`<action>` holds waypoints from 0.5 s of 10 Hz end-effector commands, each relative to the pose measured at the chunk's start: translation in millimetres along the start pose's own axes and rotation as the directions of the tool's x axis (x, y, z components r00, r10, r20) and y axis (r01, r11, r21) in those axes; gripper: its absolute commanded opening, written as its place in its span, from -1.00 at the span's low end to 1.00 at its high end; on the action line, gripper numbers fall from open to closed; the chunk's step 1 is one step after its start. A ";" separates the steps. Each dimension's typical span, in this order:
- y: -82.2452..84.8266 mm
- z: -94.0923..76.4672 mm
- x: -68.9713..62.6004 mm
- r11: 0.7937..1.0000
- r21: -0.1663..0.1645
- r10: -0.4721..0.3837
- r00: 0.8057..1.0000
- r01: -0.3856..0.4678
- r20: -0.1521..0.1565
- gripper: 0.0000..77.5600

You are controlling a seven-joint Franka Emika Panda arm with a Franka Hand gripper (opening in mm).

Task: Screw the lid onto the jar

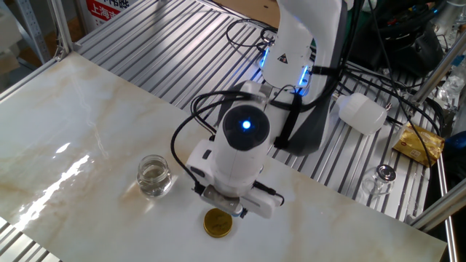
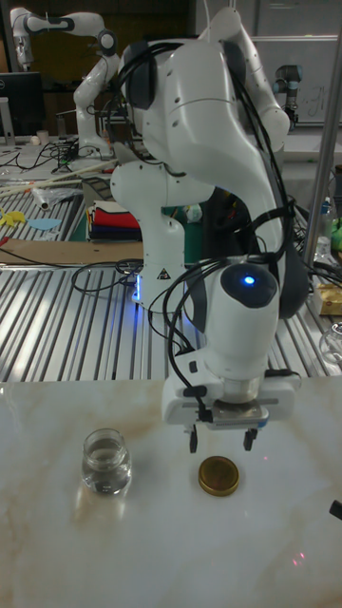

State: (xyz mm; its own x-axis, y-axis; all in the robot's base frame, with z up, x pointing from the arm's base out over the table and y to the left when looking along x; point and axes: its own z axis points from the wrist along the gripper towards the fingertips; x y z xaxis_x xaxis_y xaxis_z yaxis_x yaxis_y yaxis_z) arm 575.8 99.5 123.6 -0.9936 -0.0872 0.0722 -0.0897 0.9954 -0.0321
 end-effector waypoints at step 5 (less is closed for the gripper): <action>-1.1 5.9 -8.0 0.999 0.005 0.035 0.999 -0.035 -0.003 1.00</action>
State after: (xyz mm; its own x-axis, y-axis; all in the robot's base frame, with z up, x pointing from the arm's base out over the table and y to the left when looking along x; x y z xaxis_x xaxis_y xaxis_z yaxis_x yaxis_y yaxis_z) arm 582.5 99.1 115.8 -0.9942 -0.0673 0.0836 -0.0711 0.9965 -0.0431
